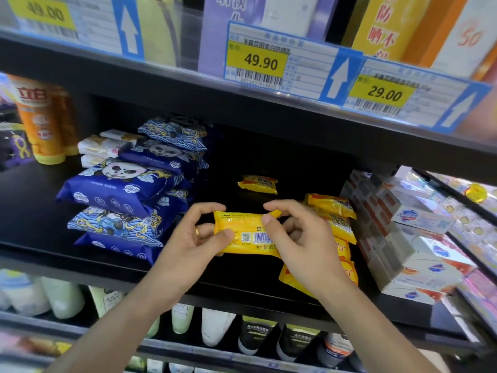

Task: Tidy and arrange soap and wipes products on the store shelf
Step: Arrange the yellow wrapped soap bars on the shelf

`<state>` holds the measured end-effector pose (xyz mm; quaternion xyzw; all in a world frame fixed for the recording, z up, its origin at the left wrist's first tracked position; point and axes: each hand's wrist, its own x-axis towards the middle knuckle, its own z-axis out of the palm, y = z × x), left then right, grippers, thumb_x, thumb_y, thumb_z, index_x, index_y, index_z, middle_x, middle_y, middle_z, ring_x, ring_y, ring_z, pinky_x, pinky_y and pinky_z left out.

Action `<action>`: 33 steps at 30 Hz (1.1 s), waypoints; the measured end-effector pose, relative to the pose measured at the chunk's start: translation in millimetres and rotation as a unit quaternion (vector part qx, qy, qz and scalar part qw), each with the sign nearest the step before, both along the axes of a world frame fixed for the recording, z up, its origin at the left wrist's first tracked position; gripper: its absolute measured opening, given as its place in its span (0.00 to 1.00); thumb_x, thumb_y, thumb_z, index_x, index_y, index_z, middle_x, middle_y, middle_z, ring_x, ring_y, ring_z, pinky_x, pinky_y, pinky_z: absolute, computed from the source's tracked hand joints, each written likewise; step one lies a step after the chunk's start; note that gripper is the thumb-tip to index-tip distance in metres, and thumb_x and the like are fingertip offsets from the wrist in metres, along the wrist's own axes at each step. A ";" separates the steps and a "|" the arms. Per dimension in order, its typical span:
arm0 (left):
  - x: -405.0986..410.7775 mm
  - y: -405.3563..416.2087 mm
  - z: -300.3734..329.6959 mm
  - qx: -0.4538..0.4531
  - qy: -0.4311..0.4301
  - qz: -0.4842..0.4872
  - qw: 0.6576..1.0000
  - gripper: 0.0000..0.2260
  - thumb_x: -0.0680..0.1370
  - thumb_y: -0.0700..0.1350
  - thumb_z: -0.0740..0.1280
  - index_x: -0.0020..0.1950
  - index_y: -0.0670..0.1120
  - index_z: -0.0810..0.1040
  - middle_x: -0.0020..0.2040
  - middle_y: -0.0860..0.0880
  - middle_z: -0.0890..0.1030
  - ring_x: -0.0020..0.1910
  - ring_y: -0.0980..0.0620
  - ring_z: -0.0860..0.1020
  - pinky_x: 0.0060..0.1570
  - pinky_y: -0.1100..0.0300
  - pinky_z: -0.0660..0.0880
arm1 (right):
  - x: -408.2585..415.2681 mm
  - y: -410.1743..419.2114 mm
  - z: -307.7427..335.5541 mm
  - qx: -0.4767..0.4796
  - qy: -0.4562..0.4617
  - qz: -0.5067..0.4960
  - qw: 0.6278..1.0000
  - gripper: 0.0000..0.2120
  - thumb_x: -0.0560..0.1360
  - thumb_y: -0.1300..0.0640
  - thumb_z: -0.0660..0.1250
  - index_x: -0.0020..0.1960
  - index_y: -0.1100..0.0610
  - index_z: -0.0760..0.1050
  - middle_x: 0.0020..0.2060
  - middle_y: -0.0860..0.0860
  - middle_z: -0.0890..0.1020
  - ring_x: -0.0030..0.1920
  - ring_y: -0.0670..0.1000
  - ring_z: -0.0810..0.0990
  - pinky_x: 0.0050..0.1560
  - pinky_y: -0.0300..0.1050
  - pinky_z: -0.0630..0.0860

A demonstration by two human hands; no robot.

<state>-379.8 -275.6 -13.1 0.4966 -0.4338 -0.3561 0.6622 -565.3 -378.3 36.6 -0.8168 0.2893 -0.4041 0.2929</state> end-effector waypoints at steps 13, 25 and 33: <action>-0.8 -1.1 -0.5 -0.038 0.016 -0.011 0.999 0.21 0.77 0.47 0.72 0.68 0.59 0.74 0.55 0.43 0.87 0.57 0.46 0.85 0.60 0.62 0.79 | -4.6 -5.8 25.8 -0.052 0.213 0.014 0.976 0.25 0.72 0.31 0.68 0.68 0.31 0.71 0.40 0.38 0.74 0.41 0.40 0.73 0.37 0.35 0.65; 2.5 -4.2 -3.3 -0.008 0.003 0.018 1.000 0.22 0.72 0.59 0.73 0.65 0.63 0.79 0.62 0.52 0.84 0.63 0.55 0.81 0.63 0.56 0.75 | -13.4 5.6 20.7 -0.135 0.106 0.019 0.985 0.15 0.76 0.57 0.76 0.59 0.43 0.80 0.45 0.42 0.77 0.42 0.50 0.79 0.39 0.32 0.70; 2.0 -5.2 -0.5 0.003 0.054 0.036 0.998 0.22 0.74 0.68 0.65 0.61 0.58 0.83 0.47 0.53 0.84 0.45 0.51 0.83 0.41 0.61 0.79 | -17.7 10.8 10.6 -0.162 0.052 0.031 0.985 0.14 0.75 0.60 0.75 0.58 0.47 0.81 0.54 0.40 0.79 0.49 0.49 0.81 0.45 0.43 0.80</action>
